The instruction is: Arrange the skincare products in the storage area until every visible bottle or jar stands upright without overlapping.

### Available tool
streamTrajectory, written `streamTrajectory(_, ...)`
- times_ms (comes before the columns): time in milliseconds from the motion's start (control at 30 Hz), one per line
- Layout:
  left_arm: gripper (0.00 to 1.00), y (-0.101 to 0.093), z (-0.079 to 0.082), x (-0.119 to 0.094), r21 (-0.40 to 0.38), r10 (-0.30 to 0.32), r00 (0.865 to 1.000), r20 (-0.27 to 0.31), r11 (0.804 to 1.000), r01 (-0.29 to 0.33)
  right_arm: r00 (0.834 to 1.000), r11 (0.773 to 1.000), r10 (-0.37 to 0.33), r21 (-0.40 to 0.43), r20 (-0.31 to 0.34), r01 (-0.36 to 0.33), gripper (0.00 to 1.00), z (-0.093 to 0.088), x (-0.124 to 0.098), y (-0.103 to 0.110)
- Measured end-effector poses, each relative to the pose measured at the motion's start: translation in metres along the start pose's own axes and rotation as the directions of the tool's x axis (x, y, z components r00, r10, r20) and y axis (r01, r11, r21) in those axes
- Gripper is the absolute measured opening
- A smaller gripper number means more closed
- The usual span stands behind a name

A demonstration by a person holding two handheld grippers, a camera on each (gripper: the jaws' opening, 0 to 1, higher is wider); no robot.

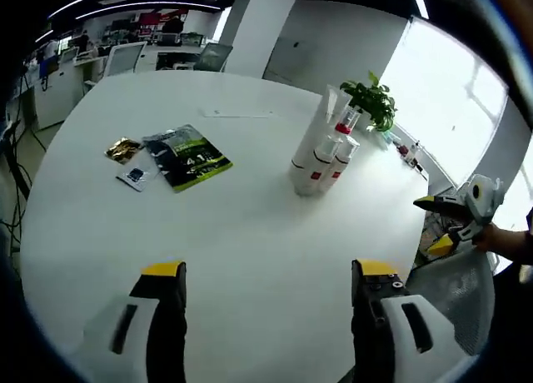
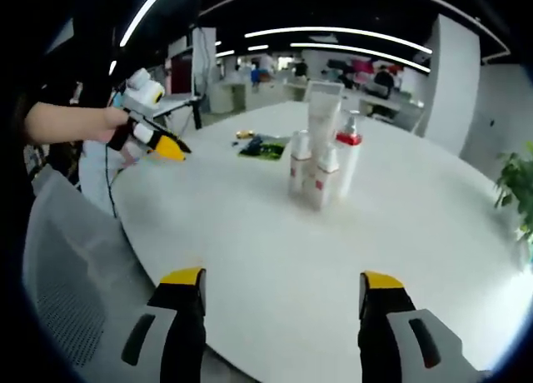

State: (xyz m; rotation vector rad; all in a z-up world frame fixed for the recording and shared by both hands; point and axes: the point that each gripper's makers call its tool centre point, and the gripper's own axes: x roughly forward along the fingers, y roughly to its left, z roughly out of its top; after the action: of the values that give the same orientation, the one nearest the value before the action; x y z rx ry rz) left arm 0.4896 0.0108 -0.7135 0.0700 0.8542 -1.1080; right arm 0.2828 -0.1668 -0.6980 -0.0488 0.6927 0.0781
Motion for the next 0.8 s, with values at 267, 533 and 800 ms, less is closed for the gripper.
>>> streamTrajectory(267, 0.72, 0.013, 0.008, 0.017, -0.037, 0.002, 1.000, -0.012, 0.999, -0.002, 1.000, 1.000, -0.005, 0.012, -0.009, 0.005, 0.77, -0.003, 0.001, -0.001)
streamTrajectory(533, 0.70, 0.032, 0.014, 0.028, -0.073, 0.029, 0.999, -0.016, 0.997, -0.030, 1.000, 1.000, -0.011, 0.008, -0.027, 0.011, 0.76, -0.006, 0.002, -0.002)
streamTrajectory(800, 0.66, 0.048, 0.018, 0.043, -0.112, 0.037, 0.999, -0.025, 0.993, -0.040, 0.999, 1.000, -0.010, 0.013, -0.045, 0.011, 0.76, -0.010, 0.003, -0.002)
